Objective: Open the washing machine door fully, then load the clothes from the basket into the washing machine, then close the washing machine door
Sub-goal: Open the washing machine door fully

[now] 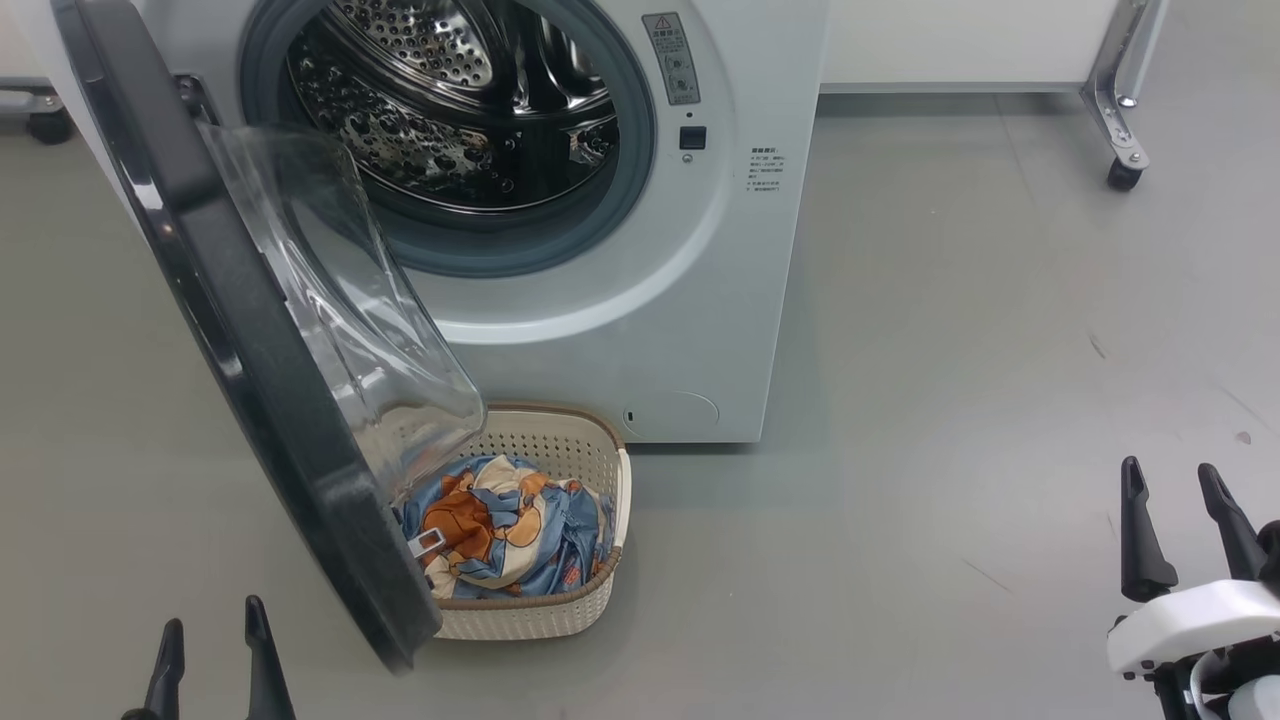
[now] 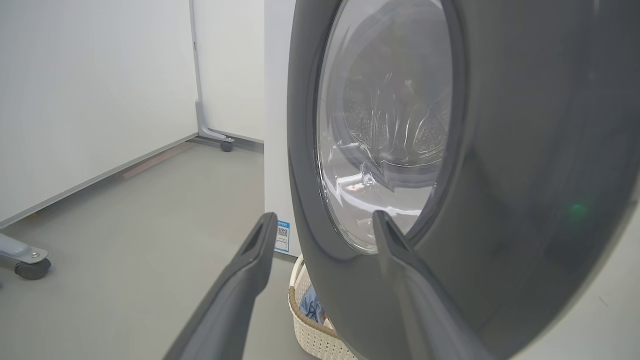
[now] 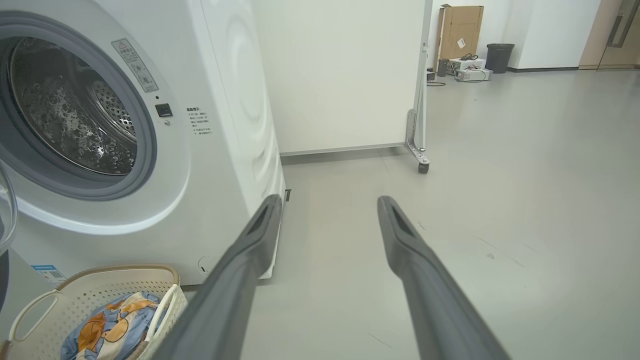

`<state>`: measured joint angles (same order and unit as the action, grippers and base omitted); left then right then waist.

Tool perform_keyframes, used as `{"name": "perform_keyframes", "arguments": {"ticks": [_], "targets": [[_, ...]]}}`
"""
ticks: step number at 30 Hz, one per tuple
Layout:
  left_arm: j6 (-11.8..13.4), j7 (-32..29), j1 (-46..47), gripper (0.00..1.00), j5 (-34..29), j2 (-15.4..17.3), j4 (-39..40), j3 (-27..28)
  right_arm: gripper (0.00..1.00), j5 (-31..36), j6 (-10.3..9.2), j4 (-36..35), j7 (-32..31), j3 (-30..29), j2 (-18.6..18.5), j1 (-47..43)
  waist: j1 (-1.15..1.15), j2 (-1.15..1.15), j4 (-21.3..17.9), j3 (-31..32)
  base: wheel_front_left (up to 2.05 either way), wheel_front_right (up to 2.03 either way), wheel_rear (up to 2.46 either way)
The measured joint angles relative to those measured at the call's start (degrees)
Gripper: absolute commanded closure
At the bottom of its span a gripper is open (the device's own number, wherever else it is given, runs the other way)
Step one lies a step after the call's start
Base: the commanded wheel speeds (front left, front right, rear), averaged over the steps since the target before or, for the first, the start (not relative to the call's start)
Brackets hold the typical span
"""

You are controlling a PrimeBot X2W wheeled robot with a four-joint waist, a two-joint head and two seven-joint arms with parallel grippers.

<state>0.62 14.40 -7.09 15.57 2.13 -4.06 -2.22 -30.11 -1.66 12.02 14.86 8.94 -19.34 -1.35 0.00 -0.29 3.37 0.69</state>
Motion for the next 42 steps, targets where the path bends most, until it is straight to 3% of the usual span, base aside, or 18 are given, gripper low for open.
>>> {"name": "perform_keyframes", "arguments": {"ticks": [7, 23, 42], "targets": [[-0.03, 0.0, -0.31, 0.0, 0.0, -0.01, 0.05, 0.2, 0.0, 2.9, 0.18, -0.71, 0.0, -2.86, 1.67, -2.12, 0.0, 0.0, -0.77, -0.45, 0.0, 0.0, 0.0], [-0.29, 0.0, -0.3, 0.0, -0.07, -0.01, -0.05, 0.04, 0.0, 7.22, 4.2, -1.45, 0.0, -6.95, 5.12, -3.4, 0.0, 0.0, -0.4, -0.35, 0.0, 0.0, 0.0], [-0.54, 0.0, -0.3, 0.0, -0.1, -0.01, -0.07, 0.02, 0.0, 10.49, 6.47, -1.44, 0.0, -10.45, 8.2, -4.42, 0.0, 0.0, -0.11, -0.19, 0.0, 0.0, 0.0]]}}
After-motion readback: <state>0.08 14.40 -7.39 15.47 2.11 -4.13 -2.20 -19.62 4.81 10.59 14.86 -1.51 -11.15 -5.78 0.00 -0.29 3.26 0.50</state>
